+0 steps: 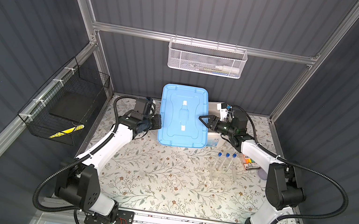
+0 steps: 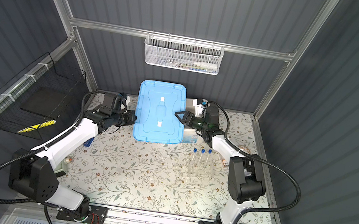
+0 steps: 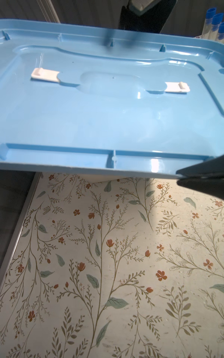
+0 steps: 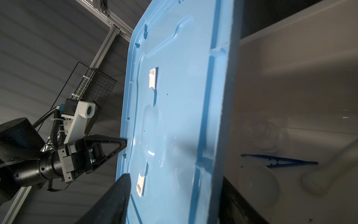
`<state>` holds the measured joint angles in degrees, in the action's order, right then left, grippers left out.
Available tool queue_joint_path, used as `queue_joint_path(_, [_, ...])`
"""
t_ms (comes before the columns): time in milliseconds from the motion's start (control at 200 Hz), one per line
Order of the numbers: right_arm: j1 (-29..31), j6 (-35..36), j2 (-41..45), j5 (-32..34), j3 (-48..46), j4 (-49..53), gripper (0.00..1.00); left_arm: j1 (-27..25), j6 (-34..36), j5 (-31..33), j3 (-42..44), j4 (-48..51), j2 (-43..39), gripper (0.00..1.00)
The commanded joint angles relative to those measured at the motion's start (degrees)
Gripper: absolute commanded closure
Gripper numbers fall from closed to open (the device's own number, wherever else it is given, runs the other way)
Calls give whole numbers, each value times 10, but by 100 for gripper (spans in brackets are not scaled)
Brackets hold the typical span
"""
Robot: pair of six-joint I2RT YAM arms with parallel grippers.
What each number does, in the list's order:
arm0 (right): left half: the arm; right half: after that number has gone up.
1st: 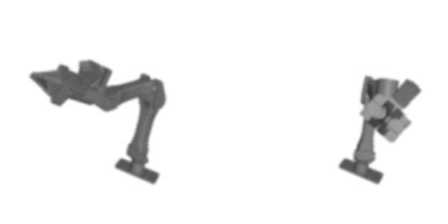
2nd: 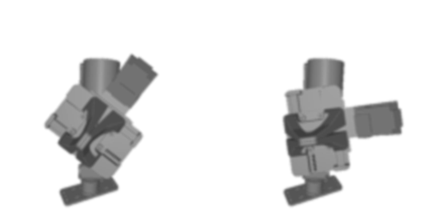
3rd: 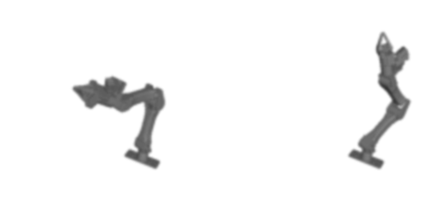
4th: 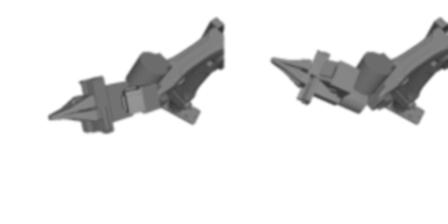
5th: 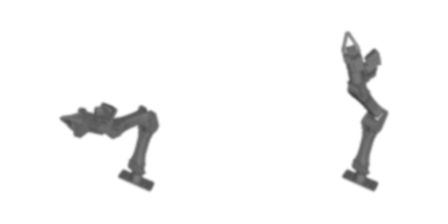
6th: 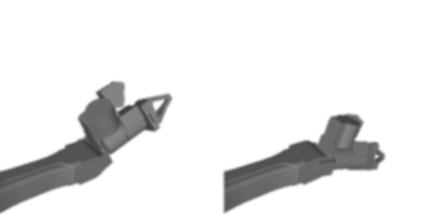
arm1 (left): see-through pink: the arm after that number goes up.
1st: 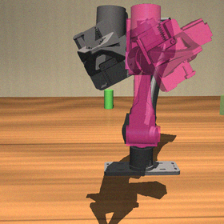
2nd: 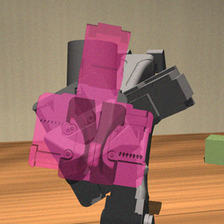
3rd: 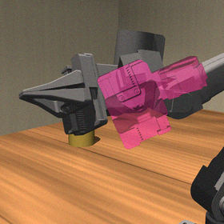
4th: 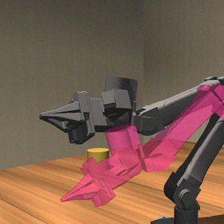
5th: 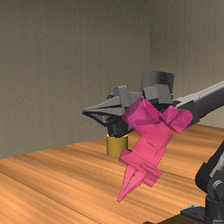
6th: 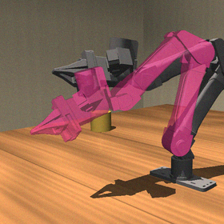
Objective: Organize the chemistry lab equipment
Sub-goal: 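Grasp the opposite lid edge with right gripper and lift with both, then raise the blue lid with both grippers and tilt it upright above the bin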
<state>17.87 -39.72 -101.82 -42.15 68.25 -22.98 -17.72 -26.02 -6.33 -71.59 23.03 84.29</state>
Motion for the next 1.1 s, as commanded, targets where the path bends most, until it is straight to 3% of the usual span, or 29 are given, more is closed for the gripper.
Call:
queue_joint_path(0, [-6, -41, 13, -14, -18, -59, 39, -4, -19, -17, -29, -34, 7, 100])
queue_joint_path(310, [-18, -76, 40, -8, -45, -116, 58, -16, -36, -39, -49, -55, 38, 100])
queue_joint_path(440, [-26, -93, 50, -17, -55, -141, 61, -21, -40, -44, -53, -60, 50, 100])
queue_joint_path(590, [-33, -93, 65, -21, -60, -138, 71, -33, -39, -46, -63, -58, 64, 100])
queue_joint_path(885, [-39, -75, 80, -27, -61, -101, 80, -57, -35, -43, -89, -60, 90, 99])
queue_joint_path(1095, [-53, -61, 100, -13, -66, -65, 88, -62, -36, -40, -90, -60, 97, 90])
